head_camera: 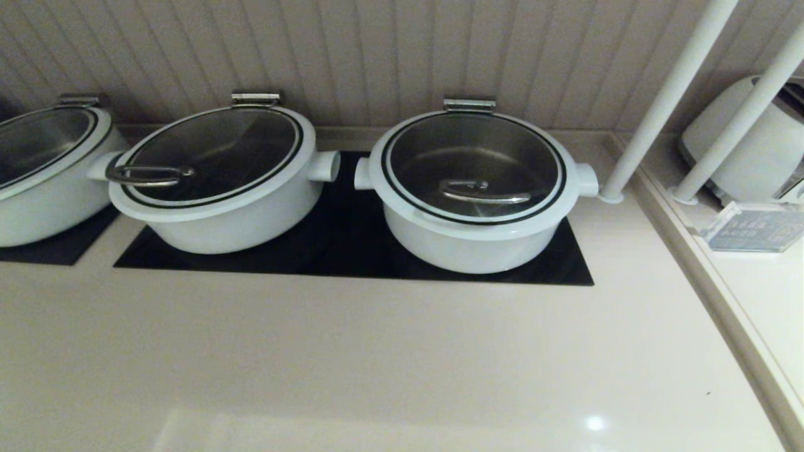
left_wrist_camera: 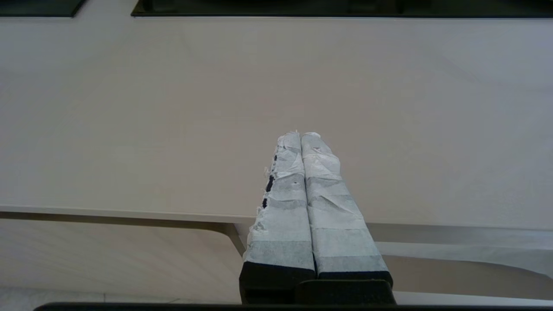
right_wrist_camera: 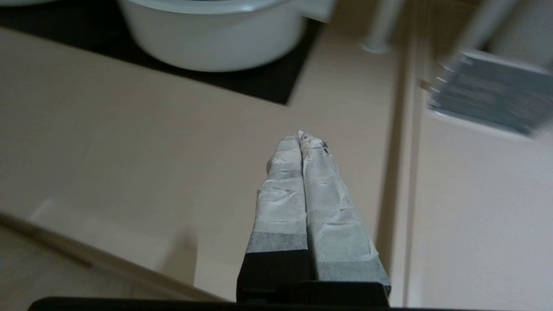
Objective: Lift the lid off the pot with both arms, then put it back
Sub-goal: Open the food pot lid a small opening with the right arm
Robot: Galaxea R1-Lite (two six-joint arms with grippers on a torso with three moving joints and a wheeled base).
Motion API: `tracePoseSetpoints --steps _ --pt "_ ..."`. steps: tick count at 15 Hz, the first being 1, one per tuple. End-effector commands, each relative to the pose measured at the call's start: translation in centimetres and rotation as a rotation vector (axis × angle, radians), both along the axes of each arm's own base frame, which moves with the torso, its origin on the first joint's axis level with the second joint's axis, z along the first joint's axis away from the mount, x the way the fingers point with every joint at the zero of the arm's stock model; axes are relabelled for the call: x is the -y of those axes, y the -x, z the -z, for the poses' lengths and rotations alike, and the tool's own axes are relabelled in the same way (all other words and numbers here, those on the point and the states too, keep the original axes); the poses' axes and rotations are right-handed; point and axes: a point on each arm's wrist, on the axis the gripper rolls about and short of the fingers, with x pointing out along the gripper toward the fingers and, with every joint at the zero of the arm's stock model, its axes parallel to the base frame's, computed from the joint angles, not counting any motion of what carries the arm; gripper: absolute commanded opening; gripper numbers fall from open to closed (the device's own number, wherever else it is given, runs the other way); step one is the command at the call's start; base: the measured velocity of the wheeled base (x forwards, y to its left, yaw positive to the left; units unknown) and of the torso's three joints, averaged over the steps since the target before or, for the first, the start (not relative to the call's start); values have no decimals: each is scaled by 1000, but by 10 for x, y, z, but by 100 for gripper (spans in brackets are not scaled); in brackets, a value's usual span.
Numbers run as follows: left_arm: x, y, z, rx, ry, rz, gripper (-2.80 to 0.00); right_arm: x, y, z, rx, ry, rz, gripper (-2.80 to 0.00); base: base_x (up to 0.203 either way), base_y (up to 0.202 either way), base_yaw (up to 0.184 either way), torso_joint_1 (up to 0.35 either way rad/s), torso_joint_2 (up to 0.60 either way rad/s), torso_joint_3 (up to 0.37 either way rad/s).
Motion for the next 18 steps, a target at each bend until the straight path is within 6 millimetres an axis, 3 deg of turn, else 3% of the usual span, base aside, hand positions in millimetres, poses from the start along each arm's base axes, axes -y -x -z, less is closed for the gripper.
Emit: tracePoseSetpoints --steps 1,6,9,13,18 --pt "0 0 0 -1 1 0 -280 -2 -28 -17 -109 11 -76 -280 0 0 0 0 0 0" --pt "0 0 0 -1 1 0 -280 -8 -103 -31 -216 4 -309 -280 0 0 0 0 0 0" --pt "0 0 0 -1 1 0 -280 -13 -150 -35 -194 -7 -420 -280 0 0 0 0 0 0" --pt "0 0 0 -1 2 0 -280 -47 -189 -31 -180 -6 -640 -280 0 0 0 0 0 0" --pt "0 0 0 -2 3 0 -280 -90 -238 -30 -120 -36 -775 -280 0 0 0 0 0 0"
